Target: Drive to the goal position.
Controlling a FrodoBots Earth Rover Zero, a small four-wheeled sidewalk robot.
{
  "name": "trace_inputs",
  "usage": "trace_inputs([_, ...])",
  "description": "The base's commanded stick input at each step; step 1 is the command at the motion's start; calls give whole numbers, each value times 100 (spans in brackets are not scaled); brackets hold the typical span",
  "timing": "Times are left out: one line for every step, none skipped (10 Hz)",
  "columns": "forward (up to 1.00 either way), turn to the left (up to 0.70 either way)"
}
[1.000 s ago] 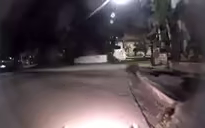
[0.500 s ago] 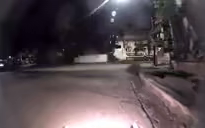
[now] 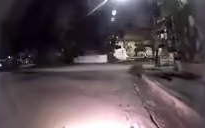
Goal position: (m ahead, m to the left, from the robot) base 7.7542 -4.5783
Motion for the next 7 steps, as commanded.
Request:
trace_inputs([60,0])
trace_inputs([60,0])
trace_inputs([60,0])
trace_inputs([60,0])
trace_inputs([60,0])
trace_inputs([60,0])
trace_inputs([60,0])
